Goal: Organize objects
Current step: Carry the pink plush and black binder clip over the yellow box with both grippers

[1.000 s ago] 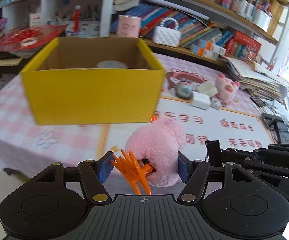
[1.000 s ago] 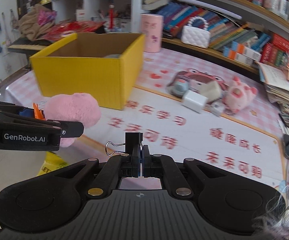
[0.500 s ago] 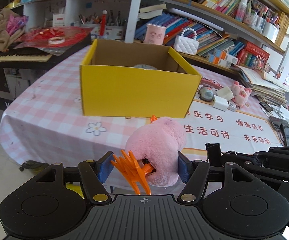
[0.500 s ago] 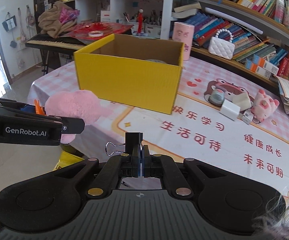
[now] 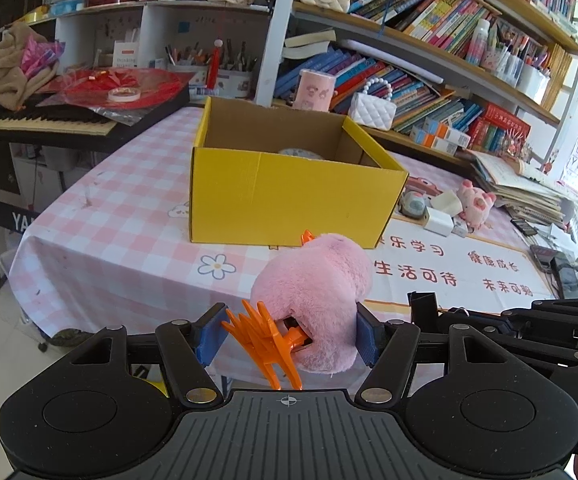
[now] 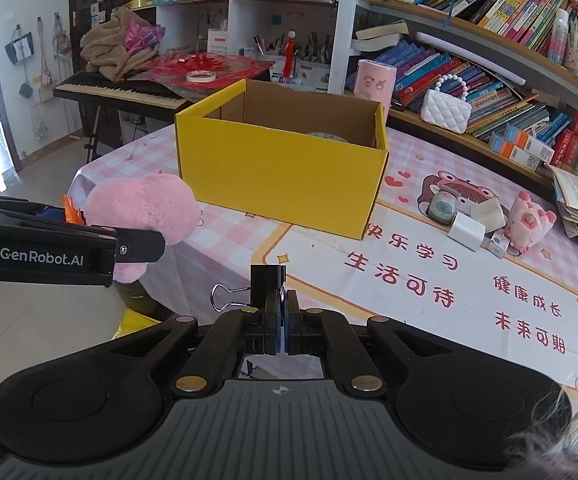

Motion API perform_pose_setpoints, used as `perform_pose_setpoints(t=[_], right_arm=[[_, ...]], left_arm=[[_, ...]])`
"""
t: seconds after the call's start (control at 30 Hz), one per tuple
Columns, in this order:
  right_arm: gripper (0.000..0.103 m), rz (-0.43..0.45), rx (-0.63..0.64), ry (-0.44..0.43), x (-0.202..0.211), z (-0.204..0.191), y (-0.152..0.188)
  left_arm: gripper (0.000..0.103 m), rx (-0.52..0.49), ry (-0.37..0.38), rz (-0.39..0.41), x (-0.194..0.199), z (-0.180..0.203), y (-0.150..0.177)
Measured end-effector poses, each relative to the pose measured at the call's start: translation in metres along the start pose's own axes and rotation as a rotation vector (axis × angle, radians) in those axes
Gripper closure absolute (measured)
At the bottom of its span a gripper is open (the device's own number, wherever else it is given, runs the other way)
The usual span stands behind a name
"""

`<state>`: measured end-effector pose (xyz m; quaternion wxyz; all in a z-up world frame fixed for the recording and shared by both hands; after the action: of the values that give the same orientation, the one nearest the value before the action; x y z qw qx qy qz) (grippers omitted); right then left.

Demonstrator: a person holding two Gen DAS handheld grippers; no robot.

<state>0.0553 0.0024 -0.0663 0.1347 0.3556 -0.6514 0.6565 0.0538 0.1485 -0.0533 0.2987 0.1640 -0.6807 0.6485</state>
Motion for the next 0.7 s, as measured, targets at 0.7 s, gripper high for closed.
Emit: perform_pose_setpoints(t=[0.7], right_arm=[[0.101, 0.012, -0.001, 0.006, -0.005, -0.006, -0.013]], left_arm=[[0.039, 0.0, 0.005, 0.039, 0.0, -0.011, -0.017]])
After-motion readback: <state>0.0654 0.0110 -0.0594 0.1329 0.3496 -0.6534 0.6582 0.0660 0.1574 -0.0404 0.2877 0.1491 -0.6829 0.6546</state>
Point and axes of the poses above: each gripper's, at about its wrist camera, not at the fingertips, and x roughly against the way its jaws point, z to its right, y to its underside, the point moved 6 cm from there along -x, roughly the way its jaws point, and after that the axes turned 13 degrees about -x, right-handed, at the moved point
